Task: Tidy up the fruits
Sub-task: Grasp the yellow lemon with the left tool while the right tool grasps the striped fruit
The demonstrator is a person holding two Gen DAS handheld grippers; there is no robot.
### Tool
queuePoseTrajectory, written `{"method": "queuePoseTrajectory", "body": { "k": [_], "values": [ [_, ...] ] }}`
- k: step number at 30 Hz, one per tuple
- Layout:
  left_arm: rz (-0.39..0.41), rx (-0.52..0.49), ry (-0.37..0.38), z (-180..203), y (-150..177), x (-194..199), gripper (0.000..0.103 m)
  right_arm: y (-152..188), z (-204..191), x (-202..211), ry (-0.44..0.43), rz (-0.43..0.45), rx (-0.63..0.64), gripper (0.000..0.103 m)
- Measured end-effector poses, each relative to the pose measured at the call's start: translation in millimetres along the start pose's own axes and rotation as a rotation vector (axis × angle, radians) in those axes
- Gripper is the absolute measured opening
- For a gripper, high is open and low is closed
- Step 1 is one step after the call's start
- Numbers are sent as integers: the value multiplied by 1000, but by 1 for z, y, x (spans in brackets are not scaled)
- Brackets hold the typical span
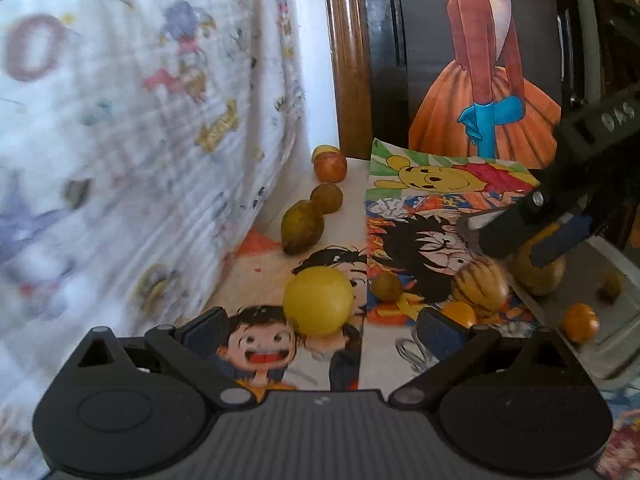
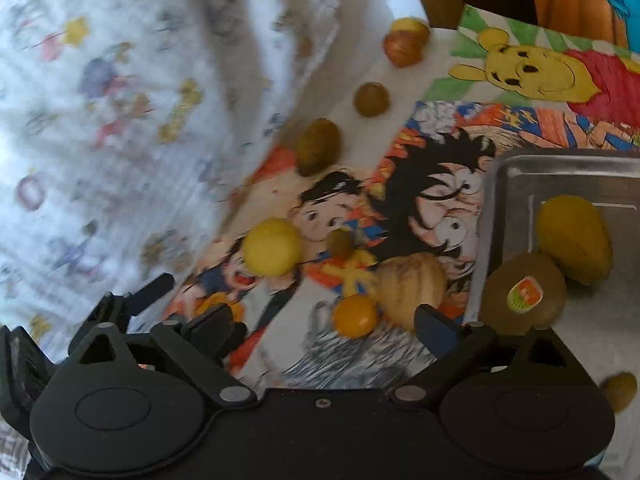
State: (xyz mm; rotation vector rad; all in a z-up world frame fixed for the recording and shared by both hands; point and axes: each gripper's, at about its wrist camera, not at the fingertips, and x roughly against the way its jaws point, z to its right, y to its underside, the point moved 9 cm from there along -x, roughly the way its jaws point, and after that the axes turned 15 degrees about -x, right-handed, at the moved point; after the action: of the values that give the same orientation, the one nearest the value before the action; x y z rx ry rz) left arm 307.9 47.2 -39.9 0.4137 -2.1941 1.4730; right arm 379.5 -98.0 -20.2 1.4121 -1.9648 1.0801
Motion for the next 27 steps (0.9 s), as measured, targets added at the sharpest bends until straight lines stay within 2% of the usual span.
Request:
{"method": "queuePoseTrajectory", "body": {
  "k": [6, 14, 18, 22, 27],
  "values": [
    [-11, -6, 19, -6, 0, -40, 102, -20, 23, -24, -5, -16, 16, 86],
    [-49, 19, 39, -8, 5, -71, 94, -29, 29, -38, 8, -4, 93, 79],
    [-70, 27, 41, -6, 5, -82, 84, -30, 35, -44, 47, 8, 139, 70],
    [-88, 55, 47, -7, 8, -87, 72, -29, 37, -46, 64, 14, 177, 67],
    [-97, 81, 50, -8, 10, -91, 65, -23, 37, -46, 68, 0, 240, 64]
  ]
}}
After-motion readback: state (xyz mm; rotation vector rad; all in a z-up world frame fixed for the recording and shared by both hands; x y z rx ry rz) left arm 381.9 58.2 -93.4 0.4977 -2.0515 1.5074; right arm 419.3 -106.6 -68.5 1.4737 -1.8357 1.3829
